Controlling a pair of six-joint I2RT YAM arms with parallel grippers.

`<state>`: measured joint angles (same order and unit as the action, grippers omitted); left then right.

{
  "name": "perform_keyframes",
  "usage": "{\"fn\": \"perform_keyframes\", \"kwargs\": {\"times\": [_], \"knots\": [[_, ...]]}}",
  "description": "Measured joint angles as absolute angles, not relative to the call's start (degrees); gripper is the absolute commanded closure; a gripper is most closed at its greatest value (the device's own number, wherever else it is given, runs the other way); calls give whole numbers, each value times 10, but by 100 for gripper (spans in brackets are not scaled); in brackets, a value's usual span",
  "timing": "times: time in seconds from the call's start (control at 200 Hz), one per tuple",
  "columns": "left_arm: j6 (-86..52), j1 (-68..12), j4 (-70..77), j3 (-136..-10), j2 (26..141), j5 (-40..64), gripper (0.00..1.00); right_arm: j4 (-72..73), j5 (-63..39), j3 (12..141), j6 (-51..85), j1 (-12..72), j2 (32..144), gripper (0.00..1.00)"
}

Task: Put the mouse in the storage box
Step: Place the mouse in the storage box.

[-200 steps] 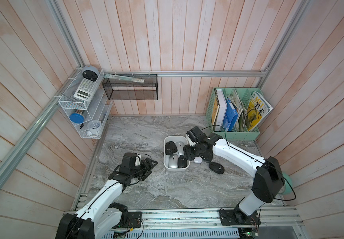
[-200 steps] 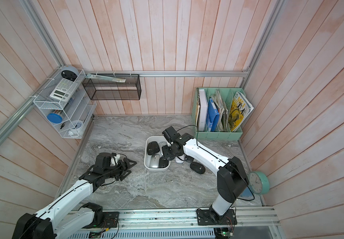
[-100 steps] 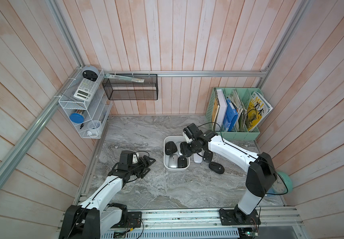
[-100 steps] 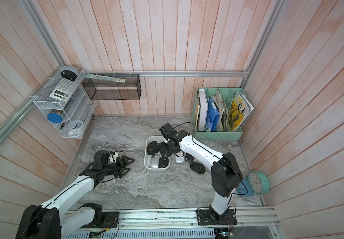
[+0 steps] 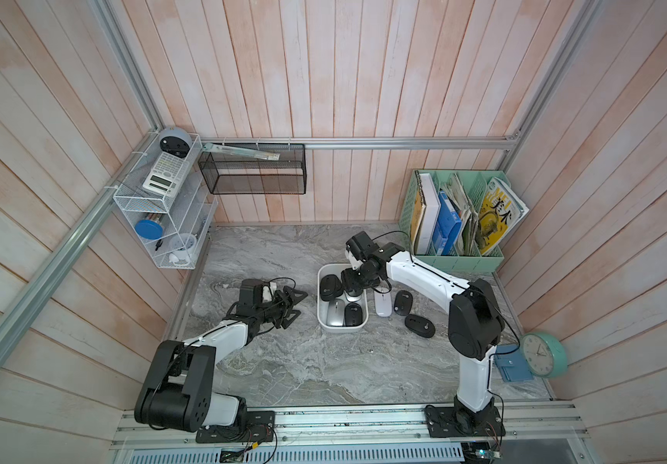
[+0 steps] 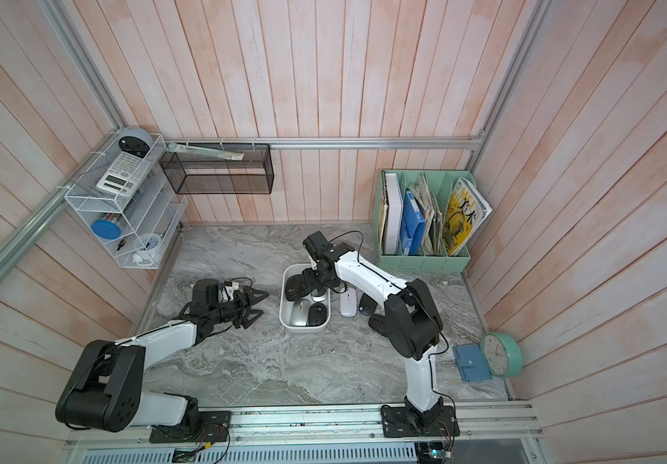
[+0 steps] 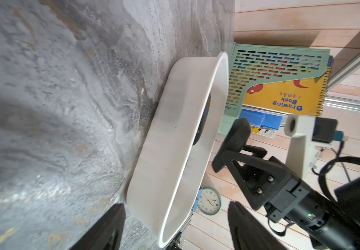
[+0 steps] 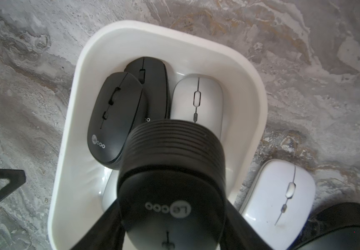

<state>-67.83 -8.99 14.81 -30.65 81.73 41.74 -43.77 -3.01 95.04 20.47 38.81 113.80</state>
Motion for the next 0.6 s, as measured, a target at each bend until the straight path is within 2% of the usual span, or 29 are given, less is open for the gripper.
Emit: {"fn": "perform_keyframes", "kwargs": {"times": [0.6], "knots": [[-740, -90, 244, -285, 795, 446, 20, -446, -41, 991, 197, 390, 1216, 37]]}}
